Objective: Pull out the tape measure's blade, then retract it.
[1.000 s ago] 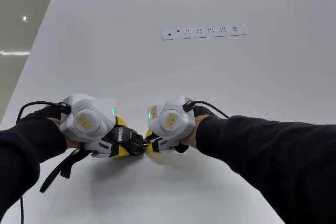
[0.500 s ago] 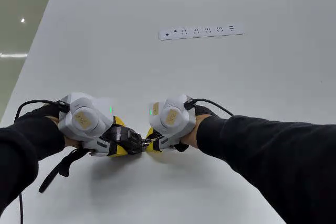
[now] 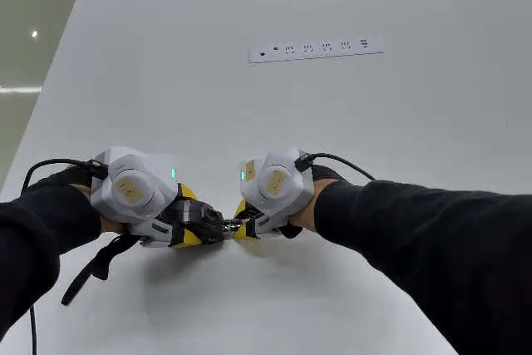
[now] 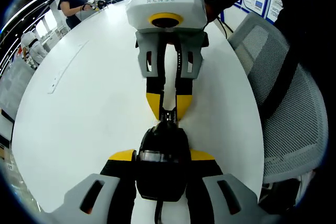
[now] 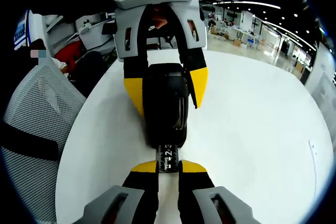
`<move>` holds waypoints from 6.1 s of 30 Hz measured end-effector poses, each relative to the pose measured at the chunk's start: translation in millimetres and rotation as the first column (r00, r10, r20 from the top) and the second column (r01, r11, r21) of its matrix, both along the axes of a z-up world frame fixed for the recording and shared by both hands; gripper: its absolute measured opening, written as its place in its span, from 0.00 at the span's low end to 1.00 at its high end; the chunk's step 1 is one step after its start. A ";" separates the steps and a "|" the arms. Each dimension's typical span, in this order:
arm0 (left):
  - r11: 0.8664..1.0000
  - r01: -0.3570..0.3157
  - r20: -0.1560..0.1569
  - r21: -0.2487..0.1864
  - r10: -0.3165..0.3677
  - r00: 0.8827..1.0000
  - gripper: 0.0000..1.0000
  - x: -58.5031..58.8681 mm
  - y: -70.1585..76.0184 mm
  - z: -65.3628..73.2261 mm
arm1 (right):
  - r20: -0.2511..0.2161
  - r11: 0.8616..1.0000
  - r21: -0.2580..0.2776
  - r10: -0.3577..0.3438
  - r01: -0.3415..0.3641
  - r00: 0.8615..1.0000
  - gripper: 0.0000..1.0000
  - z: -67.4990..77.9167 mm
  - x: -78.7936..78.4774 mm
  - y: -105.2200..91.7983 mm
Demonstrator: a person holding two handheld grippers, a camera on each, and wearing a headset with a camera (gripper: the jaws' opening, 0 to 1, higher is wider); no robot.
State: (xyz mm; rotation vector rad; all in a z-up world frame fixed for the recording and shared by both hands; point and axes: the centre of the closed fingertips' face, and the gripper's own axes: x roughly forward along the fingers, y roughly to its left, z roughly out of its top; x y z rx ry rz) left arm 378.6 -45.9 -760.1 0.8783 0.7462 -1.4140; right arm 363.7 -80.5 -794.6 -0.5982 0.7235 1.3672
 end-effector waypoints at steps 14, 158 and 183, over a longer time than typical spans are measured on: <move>1.000 -0.008 -0.002 0.000 0.008 1.000 0.30 0.2 -0.3 0.0 | 0.007 1.000 -0.001 0.001 -0.001 1.000 0.09 0.0 -0.1 -9.1; 1.000 -0.026 -0.001 0.005 0.026 1.000 0.31 0.6 -2.6 -1.2 | -0.013 0.995 -0.040 -0.091 0.090 0.996 0.08 0.7 -6.6 -76.8; 1.000 -0.021 0.004 0.016 0.021 1.000 0.30 0.6 -2.3 -1.4 | -0.019 0.994 -0.049 -0.096 0.095 0.995 0.08 0.4 -8.4 -85.5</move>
